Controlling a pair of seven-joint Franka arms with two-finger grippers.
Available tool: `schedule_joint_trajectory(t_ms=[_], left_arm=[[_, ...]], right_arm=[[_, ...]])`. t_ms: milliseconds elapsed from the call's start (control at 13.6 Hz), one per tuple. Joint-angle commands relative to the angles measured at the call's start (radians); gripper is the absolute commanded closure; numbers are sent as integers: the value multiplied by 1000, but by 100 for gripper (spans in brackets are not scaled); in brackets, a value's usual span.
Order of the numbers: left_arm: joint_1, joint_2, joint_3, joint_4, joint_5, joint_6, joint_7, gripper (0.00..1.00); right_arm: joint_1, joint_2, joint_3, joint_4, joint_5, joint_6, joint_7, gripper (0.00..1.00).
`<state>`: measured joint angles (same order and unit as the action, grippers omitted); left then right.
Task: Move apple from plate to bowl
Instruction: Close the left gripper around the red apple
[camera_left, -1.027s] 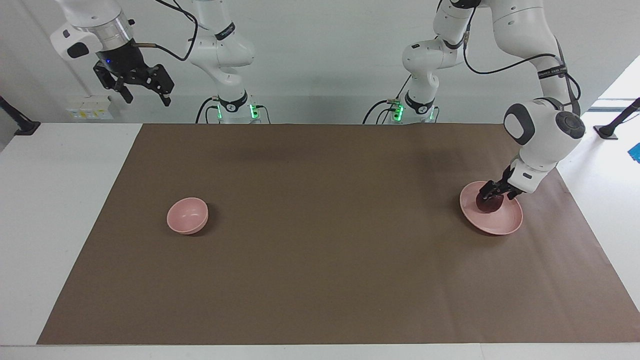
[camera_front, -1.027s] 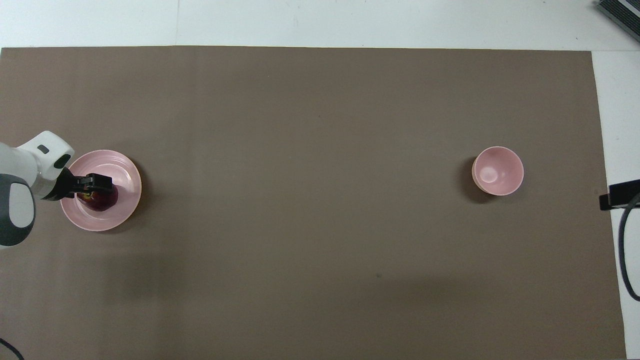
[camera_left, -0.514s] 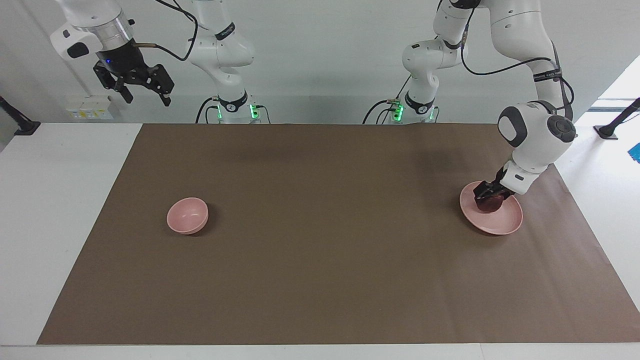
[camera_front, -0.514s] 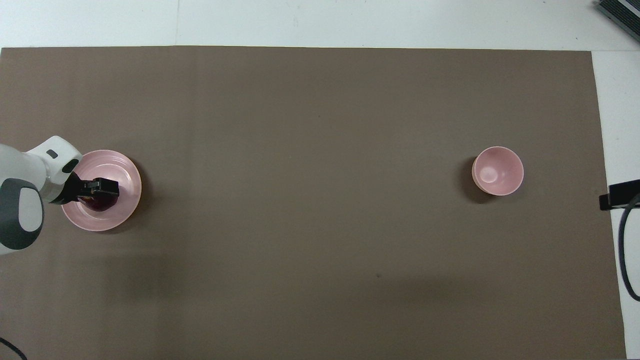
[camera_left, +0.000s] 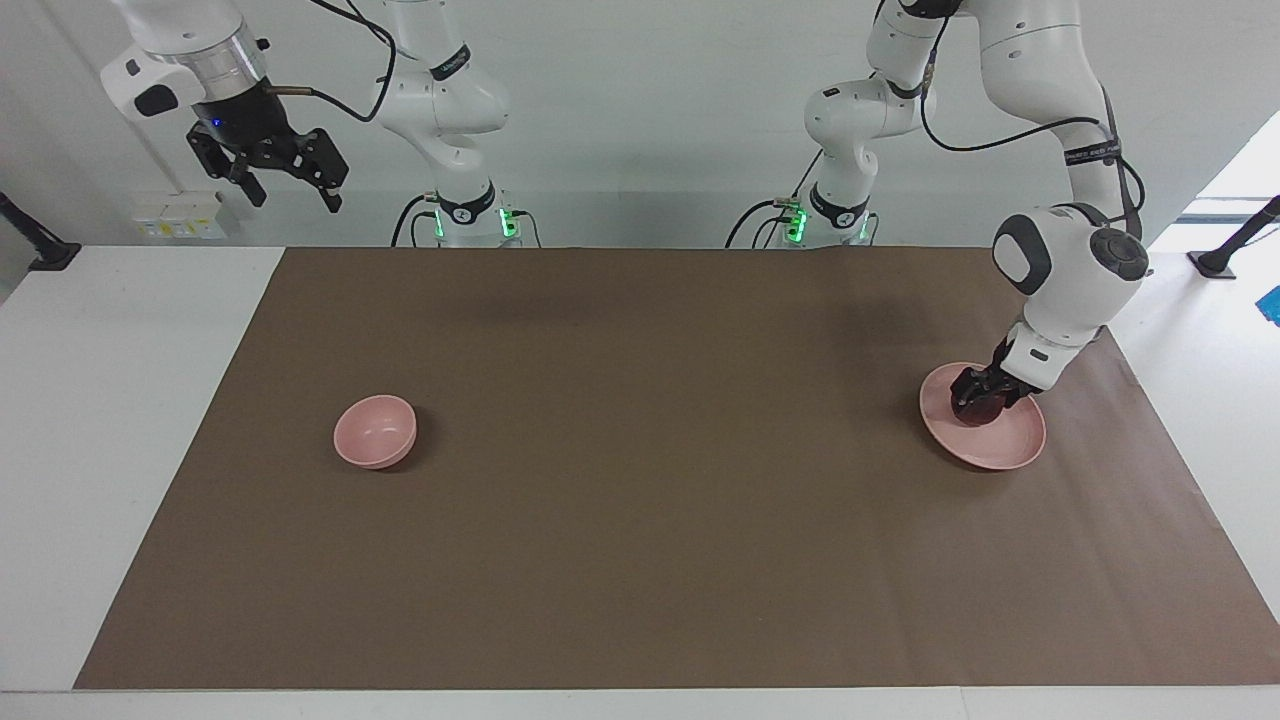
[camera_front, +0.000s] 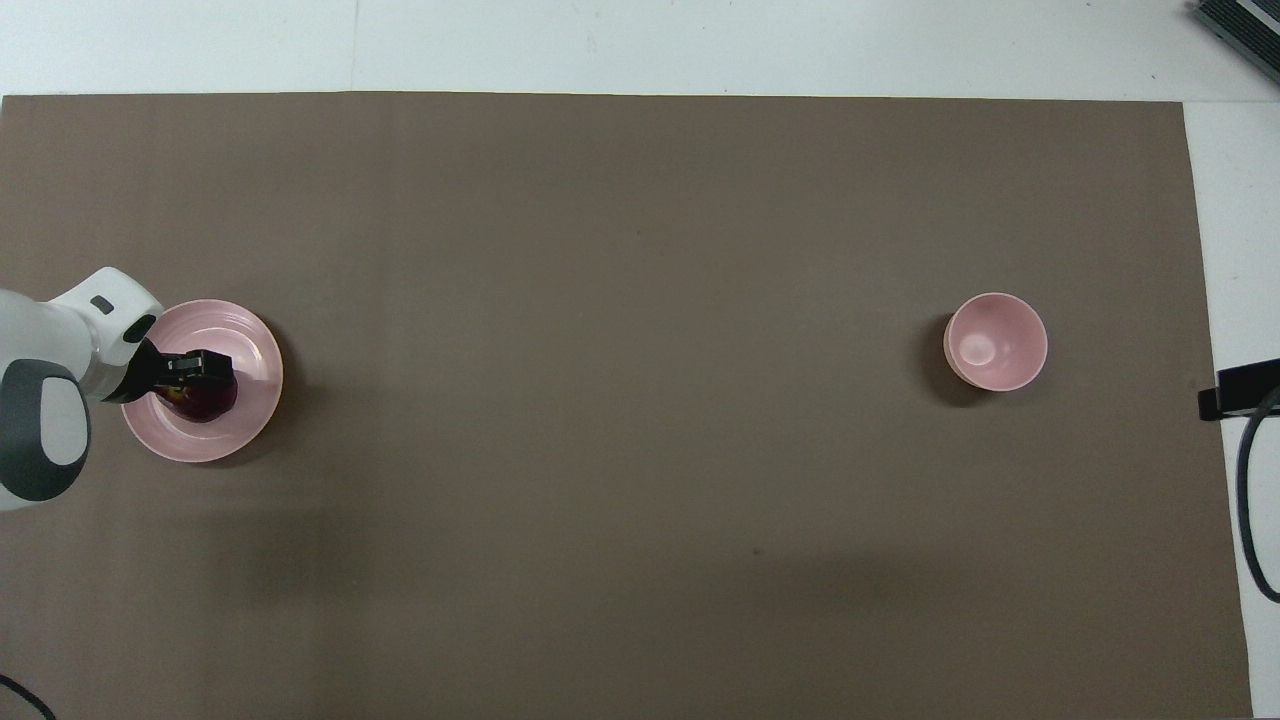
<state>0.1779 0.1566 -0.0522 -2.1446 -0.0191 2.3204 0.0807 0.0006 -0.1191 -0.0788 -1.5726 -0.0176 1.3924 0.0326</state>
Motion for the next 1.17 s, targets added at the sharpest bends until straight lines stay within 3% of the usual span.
schedule_joint_trajectory(t_ms=[0, 220, 293, 367, 440, 514, 880, 1100], left_arm=[[0, -16, 3, -29, 11, -6, 7, 25], [-3, -16, 3, -31, 11, -6, -4, 13], [-3, -19, 3, -37, 11, -6, -1, 22], [0, -22, 3, -46, 11, -7, 7, 62], [-5, -20, 3, -43, 11, -18, 5, 92], [-8, -19, 2, -34, 11, -39, 2, 100], [-32, 52, -1, 168, 10, -267, 1, 100], [-84, 52, -3, 248, -2, -401, -10, 100]], right_arm=[[-13, -24, 5, -27, 1, 13, -36, 0], [-13, -22, 5, -27, 1, 13, -37, 0], [-13, -22, 5, -27, 2, 13, -37, 0], [-13, -22, 5, -27, 4, 14, -37, 0], [-13, -24, 7, -27, 4, 14, -39, 0], [-13, -22, 7, -29, 5, 13, -45, 0], [-13, -25, 5, -37, 21, 11, -63, 0], [-16, -25, 4, -47, 30, 8, -111, 0]])
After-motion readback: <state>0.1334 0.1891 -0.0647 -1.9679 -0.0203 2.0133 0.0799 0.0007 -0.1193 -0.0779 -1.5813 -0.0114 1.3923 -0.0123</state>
